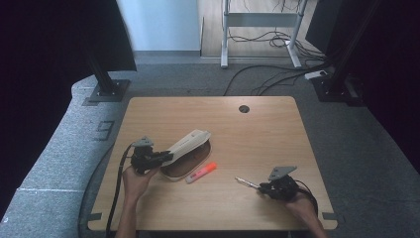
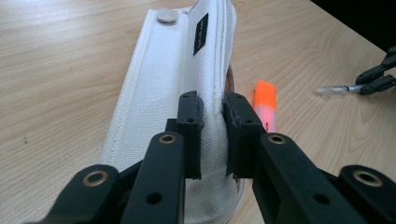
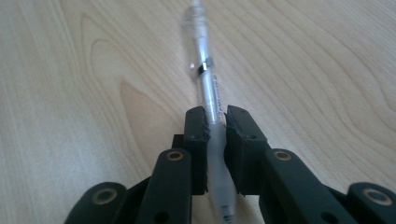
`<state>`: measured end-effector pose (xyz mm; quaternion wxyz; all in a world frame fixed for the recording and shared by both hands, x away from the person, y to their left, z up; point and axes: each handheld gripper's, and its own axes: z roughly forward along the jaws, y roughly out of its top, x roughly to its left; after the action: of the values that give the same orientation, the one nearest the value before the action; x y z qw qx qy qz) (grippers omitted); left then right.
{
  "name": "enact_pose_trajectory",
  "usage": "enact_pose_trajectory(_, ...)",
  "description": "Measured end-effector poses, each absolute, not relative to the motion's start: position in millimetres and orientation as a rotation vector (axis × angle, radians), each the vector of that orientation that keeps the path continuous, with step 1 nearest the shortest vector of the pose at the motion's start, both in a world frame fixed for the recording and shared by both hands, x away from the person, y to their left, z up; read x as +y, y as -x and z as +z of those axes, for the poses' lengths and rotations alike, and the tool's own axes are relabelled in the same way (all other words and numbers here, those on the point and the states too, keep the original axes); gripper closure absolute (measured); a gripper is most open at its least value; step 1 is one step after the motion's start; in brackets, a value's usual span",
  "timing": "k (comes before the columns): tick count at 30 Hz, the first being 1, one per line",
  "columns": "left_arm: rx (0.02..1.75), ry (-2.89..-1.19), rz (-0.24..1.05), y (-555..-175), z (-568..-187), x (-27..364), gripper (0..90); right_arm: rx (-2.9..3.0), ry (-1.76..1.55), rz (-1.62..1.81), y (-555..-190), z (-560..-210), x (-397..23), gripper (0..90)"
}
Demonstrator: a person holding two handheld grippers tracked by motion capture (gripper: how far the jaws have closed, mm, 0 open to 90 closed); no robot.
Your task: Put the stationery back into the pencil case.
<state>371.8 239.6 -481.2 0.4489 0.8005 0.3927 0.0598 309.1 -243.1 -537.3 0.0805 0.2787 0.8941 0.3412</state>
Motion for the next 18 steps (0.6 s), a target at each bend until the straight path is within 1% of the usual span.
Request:
enact_pose_trajectory(10, 0.976, -1.974, 0.153, -372, -481, 240, 77.9, 2.655, -0.916, 1.056, -311, -538, -245, 78.9)
enact_pose_trajectory(18, 0.983, -1.966, 0.156, -372, -481, 240, 78.1, 2.615, -0.931, 1.135, -310, -527, -247, 78.9)
